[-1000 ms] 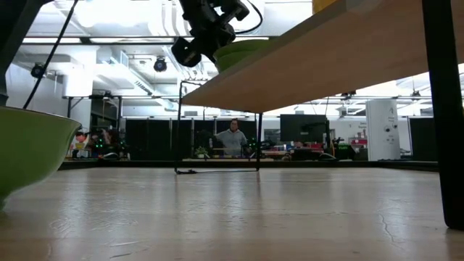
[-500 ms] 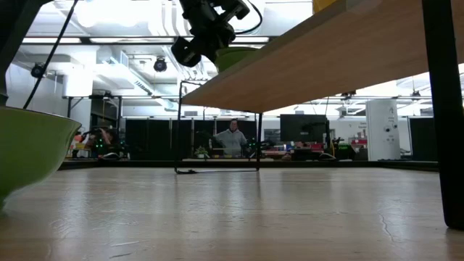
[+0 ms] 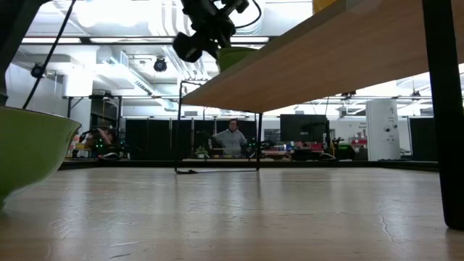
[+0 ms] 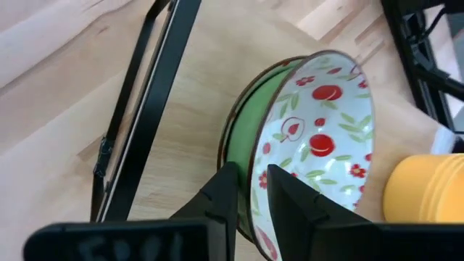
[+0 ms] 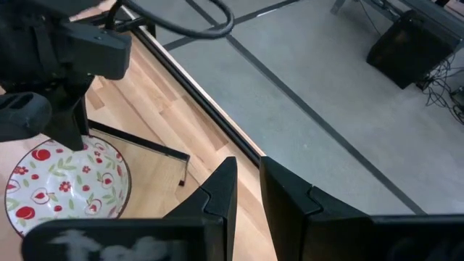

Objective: Pick & Place Mini bowls
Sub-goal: Stack the top white bowl on the white bowl on the shelf

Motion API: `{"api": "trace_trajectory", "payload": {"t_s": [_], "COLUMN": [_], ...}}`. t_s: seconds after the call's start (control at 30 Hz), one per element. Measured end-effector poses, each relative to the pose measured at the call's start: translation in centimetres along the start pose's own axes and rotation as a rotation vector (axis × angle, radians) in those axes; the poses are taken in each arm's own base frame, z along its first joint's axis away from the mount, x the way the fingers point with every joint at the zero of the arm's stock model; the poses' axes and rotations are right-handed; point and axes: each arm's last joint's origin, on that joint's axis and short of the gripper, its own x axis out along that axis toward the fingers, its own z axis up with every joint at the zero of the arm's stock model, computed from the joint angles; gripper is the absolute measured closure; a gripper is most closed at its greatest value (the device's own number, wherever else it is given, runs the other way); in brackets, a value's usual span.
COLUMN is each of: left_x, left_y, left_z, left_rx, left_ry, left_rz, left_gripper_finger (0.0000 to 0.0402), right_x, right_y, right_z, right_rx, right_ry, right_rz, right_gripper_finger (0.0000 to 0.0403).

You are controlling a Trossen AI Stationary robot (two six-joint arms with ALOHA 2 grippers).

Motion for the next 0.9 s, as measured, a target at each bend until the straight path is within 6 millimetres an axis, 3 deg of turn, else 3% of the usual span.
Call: {"api": "trace_trajectory", "payload": {"t_s": [0.2,0.53,0.9], "left_x": [-0.3,-3.2,-1.1], "left_y": [0.1,-0.7,-0.1], "left_z": [0.0,0.3,0.2], "left_rx": [0.008,0.022,0.020], "left_ry": [0.002,-0.112,-0.062], "left_rz": [-0.003,-0.021,0.001], "left_gripper_finger": [0.0335,0.0335,0.0335], "right_x": [0.0,0.0,0.0], "right_y": [0.0,0.0,0.0], "right_z": [0.0,0.0,0.0], "right_rx": [0.000,0.000,0.005], "right_ry": [0.000,0.000,0.001], "right_rz": [0.001,0.001,0.002], "right_gripper_finger": [0.0346,0.0346,0.0346]}}
